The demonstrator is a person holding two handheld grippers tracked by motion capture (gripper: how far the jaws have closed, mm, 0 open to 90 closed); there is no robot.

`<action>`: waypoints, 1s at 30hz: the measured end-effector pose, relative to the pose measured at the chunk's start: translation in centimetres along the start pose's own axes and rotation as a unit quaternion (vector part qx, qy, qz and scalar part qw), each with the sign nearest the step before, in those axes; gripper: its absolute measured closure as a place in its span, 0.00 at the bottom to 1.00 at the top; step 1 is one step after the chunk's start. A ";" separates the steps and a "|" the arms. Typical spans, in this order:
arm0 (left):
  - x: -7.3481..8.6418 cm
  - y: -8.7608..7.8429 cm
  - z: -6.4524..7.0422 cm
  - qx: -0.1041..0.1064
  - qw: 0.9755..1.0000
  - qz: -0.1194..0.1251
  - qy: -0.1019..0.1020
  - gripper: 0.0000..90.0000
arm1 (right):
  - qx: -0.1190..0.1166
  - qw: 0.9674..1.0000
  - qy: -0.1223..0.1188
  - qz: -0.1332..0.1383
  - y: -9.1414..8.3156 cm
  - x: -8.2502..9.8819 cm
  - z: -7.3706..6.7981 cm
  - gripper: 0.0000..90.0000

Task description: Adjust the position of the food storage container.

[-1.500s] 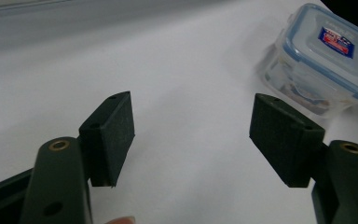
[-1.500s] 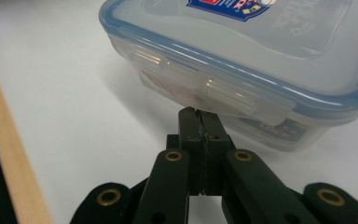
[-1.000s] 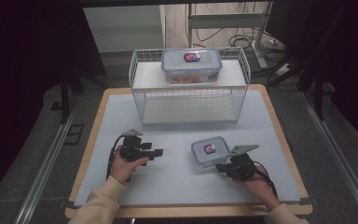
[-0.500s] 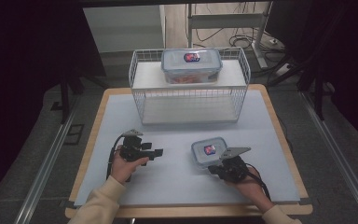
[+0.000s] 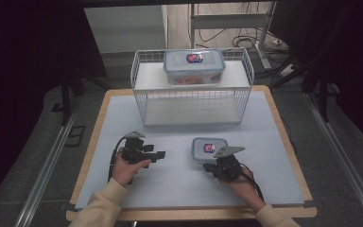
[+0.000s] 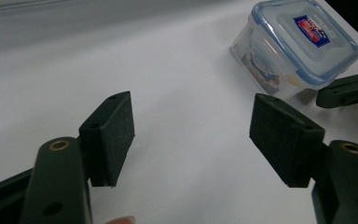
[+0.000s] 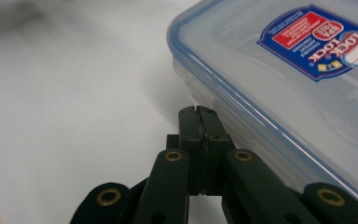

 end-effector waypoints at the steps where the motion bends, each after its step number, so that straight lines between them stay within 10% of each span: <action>1: 0.0 0.0 0.0 0.000 1.000 0.000 0.000 0.34 | 0.000 1.000 0.000 0.003 -0.3 -0.1 0.0 0.99; 8: -0.1 -0.1 0.0 0.000 1.000 0.003 0.000 0.34 | 0.022 0.999 0.014 0.043 -4.4 -1.0 1.4 0.99; 14: -0.1 0.0 0.2 0.001 1.000 0.002 0.001 0.34 | 0.081 0.994 0.050 0.059 -7.3 -1.3 6.0 0.99; 17: 0.0 0.2 0.1 -0.001 1.000 -0.001 0.001 0.34 | 0.104 0.991 0.078 0.034 -6.3 -0.5 8.6 0.99; 30: 0.0 0.1 0.0 0.000 1.000 0.000 0.001 0.34 | 0.108 0.991 0.084 -0.005 -2.4 -0.4 9.2 0.99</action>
Point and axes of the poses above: each handheld gripper's, and its own axes: y roughly forward along the jaws, x roughly out of its underside, z roughly to its right, the point moved 5 cm from there along y, roughly forward along the jaws, and after that the axes turned 15 degrees about z, right-handed, at the moved point
